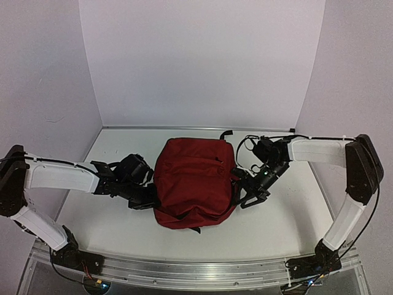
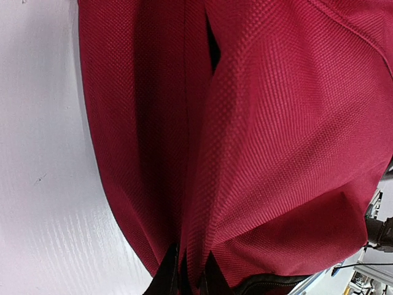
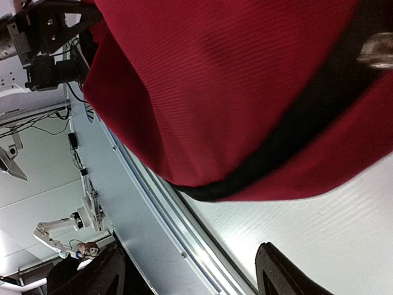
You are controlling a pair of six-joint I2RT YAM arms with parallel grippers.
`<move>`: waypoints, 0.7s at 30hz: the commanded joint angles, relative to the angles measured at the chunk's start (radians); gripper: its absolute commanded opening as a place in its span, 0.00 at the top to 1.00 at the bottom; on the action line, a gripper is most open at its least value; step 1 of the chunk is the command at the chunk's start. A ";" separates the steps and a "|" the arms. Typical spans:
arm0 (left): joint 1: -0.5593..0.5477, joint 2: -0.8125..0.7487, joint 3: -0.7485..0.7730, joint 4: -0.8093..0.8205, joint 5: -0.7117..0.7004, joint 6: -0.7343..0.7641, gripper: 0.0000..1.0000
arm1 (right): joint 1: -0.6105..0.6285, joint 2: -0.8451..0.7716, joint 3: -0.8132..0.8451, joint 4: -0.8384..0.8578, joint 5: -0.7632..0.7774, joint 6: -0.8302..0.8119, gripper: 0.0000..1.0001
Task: Pack the student bag
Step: Adjust the student bag at the center of the board.
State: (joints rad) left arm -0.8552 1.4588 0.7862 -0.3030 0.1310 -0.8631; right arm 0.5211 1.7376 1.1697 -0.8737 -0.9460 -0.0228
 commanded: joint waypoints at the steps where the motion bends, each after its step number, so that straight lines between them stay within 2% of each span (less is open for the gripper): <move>1: -0.015 0.021 0.045 0.026 0.036 0.009 0.91 | 0.049 0.037 0.001 0.111 0.000 0.085 0.32; 7: -0.016 0.008 0.036 0.032 0.037 0.001 0.91 | 0.069 0.126 0.033 0.158 0.167 0.142 0.33; 9: -0.016 0.002 0.030 0.036 0.038 -0.002 0.91 | 0.065 0.141 0.042 0.160 0.201 0.153 0.39; 10: -0.016 0.000 0.026 0.037 0.040 -0.002 0.91 | 0.063 0.145 0.047 0.160 0.206 0.158 0.46; 12: -0.016 0.000 0.021 0.041 0.042 -0.001 0.93 | 0.056 0.141 0.057 0.162 0.217 0.166 0.67; 14: -0.016 0.001 0.018 0.038 0.037 0.002 0.95 | 0.038 0.132 0.062 0.160 0.213 0.166 0.97; 18: -0.001 -0.005 0.024 -0.036 -0.021 0.018 1.00 | -0.037 0.076 0.042 0.138 0.223 0.134 1.00; 21: 0.062 -0.061 0.006 -0.088 -0.039 0.035 1.00 | -0.118 0.013 0.005 0.091 0.272 0.081 1.00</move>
State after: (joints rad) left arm -0.8639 1.4690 0.7929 -0.2616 0.1648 -0.8597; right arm 0.5250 1.8409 1.2076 -0.7189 -0.8093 0.0983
